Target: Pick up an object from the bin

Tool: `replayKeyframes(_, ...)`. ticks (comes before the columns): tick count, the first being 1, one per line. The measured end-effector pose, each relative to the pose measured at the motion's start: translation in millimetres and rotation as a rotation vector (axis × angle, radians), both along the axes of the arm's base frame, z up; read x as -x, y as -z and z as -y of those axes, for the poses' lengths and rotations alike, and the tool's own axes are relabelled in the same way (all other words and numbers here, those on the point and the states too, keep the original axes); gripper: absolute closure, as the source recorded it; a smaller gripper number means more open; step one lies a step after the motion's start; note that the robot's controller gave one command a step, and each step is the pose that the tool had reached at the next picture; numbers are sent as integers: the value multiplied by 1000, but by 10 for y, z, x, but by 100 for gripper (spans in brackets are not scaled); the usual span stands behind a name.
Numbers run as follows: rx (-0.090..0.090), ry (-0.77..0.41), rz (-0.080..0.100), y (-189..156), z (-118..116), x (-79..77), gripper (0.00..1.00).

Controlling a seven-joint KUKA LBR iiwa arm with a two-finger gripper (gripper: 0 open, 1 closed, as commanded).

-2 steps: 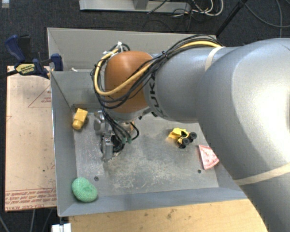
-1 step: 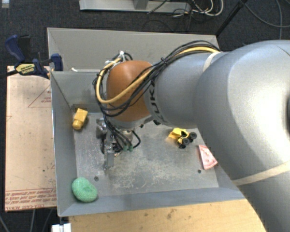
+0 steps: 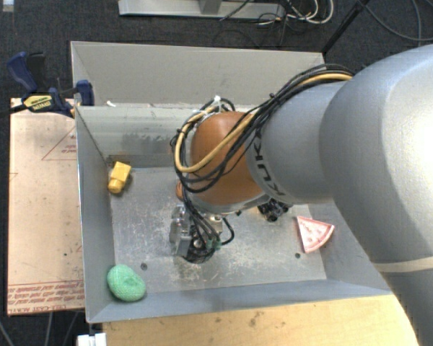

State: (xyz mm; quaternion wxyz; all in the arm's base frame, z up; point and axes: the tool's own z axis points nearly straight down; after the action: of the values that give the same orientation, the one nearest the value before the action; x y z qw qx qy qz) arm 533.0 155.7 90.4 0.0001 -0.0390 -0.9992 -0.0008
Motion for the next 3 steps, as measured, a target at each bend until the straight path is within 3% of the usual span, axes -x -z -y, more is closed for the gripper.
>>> replayKeyframes(1, 0, 0, 0, 0, 2, 0, 0)
replayKeyframes(2, 0, 0, 0, 0, 2, -1, 0)
replayKeyframes(3, 0, 29, 1, 22, -156, -167, 0)
